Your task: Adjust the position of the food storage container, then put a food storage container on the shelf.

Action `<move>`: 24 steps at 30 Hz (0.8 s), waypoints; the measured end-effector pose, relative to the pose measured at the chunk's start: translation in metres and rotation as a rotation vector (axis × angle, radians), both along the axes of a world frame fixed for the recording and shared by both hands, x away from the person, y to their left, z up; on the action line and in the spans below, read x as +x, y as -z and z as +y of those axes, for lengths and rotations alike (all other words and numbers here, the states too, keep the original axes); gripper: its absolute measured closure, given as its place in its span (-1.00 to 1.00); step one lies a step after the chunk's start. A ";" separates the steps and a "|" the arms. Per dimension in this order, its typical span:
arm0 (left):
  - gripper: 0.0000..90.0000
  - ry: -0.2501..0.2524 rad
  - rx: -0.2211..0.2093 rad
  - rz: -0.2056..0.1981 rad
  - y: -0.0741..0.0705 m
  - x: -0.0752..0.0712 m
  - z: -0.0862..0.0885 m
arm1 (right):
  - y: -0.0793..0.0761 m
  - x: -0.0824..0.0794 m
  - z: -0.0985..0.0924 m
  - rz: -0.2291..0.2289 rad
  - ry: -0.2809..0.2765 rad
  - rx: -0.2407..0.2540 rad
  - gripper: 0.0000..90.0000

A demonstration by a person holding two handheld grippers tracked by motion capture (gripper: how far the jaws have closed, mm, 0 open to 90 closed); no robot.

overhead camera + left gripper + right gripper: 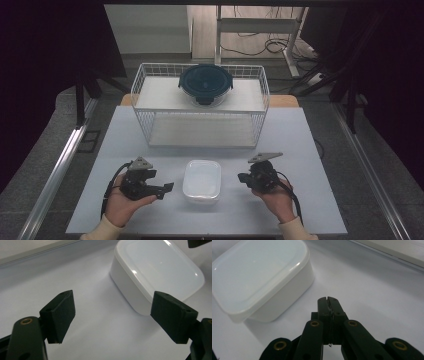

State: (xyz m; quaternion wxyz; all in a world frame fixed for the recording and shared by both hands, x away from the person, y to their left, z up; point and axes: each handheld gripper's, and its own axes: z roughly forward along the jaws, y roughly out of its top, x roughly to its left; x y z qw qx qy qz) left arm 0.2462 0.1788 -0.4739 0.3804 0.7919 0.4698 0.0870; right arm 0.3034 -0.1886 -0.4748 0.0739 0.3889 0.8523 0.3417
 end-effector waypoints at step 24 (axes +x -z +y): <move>-0.58 -0.028 -0.057 -0.002 -0.001 0.000 0.009 | -0.010 -0.007 -0.015 0.011 0.072 0.225 -0.39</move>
